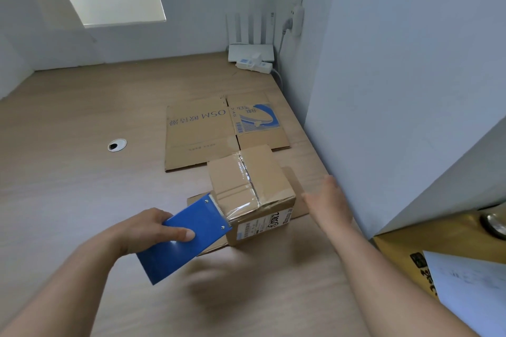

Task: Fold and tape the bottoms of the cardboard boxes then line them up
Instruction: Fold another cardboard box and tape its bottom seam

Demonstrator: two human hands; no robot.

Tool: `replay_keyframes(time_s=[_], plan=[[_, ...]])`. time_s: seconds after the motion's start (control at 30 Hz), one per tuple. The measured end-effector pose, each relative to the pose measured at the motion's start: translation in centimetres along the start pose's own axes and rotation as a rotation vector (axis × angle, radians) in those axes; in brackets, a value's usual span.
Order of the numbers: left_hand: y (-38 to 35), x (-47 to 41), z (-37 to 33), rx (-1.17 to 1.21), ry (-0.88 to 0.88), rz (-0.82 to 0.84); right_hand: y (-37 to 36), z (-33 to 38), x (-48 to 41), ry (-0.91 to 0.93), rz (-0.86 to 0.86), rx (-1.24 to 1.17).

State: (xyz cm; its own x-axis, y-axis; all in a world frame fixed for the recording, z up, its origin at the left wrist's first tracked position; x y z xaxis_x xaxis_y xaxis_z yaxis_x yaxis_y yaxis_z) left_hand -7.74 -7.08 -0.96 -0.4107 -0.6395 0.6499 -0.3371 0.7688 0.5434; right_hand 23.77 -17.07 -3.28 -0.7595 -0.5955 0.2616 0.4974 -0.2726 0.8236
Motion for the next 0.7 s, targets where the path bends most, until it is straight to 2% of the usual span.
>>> replay_keyframes(time_s=[0.07,0.17,0.23,0.5,0.57,0.7], plan=[[-0.8,-0.3,-0.9,0.02,-0.014,-0.022,0.3,1.5,0.4,0.12,-0.045,-0.07],[-2.3,-0.5,-1.9,0.044,-0.027,-0.028,-1.1,3.3,1.3,0.206,-0.013,0.097],[-2.9,-0.6,-2.3,0.061,-0.042,-0.045,-1.5,4.0,1.4,0.219,-0.017,0.151],[-2.6,2.5,-0.4,0.177,-0.014,-0.056,-1.9,4.6,0.3,0.204,0.036,0.094],[-2.4,3.7,-0.1,0.167,0.014,-0.036,-2.0,4.6,0.3,0.197,0.044,0.094],[-3.2,3.1,-1.1,0.052,0.088,-0.127,-1.9,4.8,0.2,0.187,0.048,0.094]])
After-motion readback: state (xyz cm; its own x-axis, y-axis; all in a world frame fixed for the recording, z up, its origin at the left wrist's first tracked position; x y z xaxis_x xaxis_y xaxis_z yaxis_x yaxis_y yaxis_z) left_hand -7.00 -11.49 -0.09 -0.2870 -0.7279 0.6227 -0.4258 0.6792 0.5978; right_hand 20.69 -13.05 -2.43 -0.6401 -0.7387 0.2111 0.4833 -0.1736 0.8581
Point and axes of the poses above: each hand's wrist, its own x-axis away from the middle knuckle, its own y-axis out of the back of the hand, z = x × y, the point moved 4 cm from there along -x, towards the middle knuckle, and after that the axes turned 4 degrees about -y, right-handed, at the moved point
